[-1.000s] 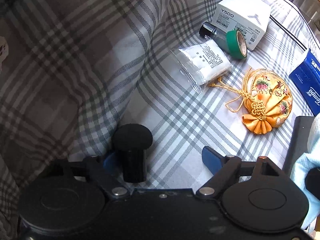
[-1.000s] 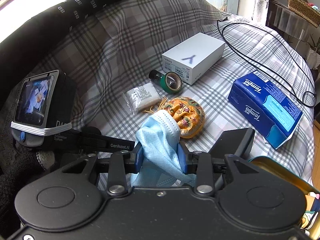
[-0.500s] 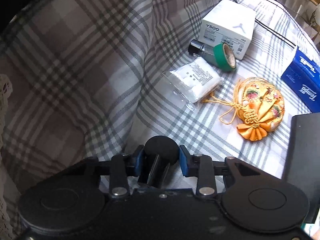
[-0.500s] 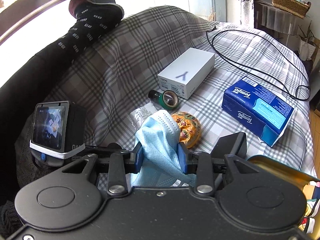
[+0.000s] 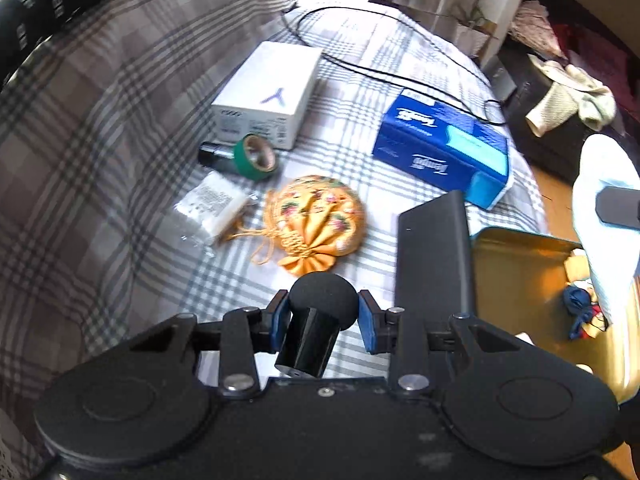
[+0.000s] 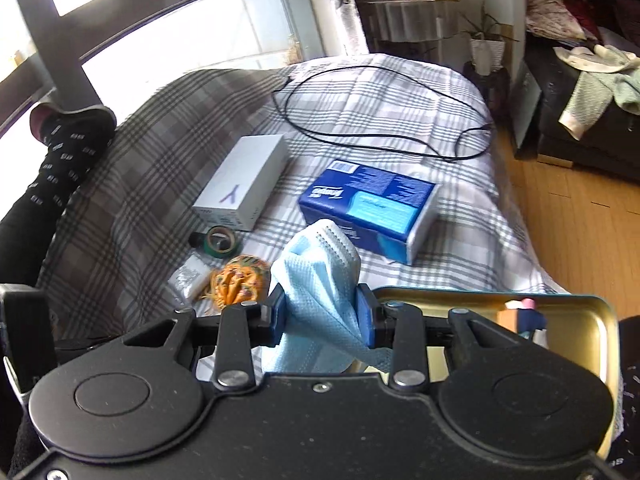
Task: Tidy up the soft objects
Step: 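Carry the blue mask with the right gripper and release it into the gold tray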
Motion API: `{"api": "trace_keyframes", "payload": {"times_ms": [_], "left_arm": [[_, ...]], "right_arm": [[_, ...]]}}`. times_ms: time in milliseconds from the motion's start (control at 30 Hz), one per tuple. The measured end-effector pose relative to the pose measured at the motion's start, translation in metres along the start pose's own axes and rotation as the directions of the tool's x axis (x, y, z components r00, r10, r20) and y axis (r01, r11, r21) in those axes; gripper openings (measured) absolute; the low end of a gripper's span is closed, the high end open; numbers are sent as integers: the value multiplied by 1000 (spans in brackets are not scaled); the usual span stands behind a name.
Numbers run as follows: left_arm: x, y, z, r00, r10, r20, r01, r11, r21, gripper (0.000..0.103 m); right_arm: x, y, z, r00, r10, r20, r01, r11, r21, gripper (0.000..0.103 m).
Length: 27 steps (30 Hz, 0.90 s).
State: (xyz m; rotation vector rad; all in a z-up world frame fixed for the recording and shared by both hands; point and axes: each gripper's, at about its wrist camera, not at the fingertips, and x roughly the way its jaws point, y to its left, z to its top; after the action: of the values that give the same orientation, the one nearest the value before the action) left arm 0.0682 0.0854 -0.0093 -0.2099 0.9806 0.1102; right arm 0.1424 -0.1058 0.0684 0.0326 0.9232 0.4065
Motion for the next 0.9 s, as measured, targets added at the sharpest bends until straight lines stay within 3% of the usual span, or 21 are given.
{"api": "trace_keyframes", "payload": {"times_ms": [300, 433, 633, 767, 833, 900], "left_arm": [[-25, -77, 14, 998, -63, 25, 57, 983, 176, 32], [-28, -116, 30, 993, -114, 11, 108, 969, 224, 33], [-19, -170, 40, 990, -140, -9, 136, 944, 301, 33], [-4, -181, 32, 990, -135, -29, 137, 933, 333, 34], [4, -180, 27, 990, -133, -44, 140, 931, 338, 36], [10, -177, 24, 990, -129, -47, 138, 933, 334, 56]], "right_arm": [[-23, -78, 9, 993, -114, -2, 114, 987, 116, 37], [-25, -102, 1, 993, -113, -19, 115, 977, 182, 37], [-22, -121, -16, 980, -183, -81, 195, 966, 168, 37], [-23, -128, -26, 953, -282, -107, 292, 951, 100, 41], [-22, -132, -29, 943, -304, -135, 318, 943, 94, 44], [-20, -136, -31, 938, -308, -159, 326, 940, 102, 46]]}}
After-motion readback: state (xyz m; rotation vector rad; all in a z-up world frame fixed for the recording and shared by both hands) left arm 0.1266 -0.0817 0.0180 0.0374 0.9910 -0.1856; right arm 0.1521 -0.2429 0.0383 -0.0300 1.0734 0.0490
